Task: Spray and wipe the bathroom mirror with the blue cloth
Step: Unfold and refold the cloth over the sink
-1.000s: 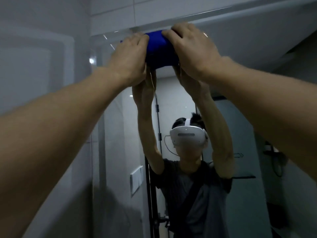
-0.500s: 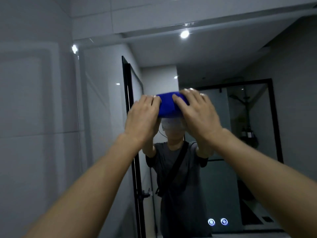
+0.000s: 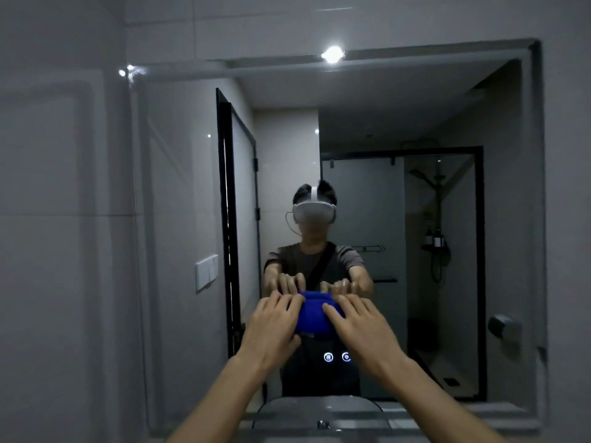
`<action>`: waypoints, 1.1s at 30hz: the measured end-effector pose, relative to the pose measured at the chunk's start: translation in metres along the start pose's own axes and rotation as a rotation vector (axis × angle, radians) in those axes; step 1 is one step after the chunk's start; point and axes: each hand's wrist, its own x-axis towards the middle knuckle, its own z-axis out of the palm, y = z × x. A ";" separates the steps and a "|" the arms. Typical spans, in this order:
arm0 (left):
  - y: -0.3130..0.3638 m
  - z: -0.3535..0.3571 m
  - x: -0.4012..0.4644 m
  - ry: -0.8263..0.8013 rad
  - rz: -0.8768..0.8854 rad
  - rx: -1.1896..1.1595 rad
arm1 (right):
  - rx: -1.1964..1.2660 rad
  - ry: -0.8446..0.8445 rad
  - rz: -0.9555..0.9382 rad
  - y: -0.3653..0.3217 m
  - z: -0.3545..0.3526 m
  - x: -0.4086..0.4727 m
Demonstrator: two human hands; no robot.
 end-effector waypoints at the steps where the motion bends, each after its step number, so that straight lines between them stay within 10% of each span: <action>1: 0.006 0.003 -0.008 -0.025 -0.005 -0.056 | 0.052 -0.053 -0.025 0.002 0.002 -0.013; 18: 0.120 0.002 -0.173 -0.070 -0.530 -1.337 | 1.430 -0.162 0.475 -0.019 -0.039 -0.221; 33: 0.170 0.006 -0.251 -0.233 -0.969 -1.774 | 1.902 -0.215 0.911 -0.057 -0.024 -0.288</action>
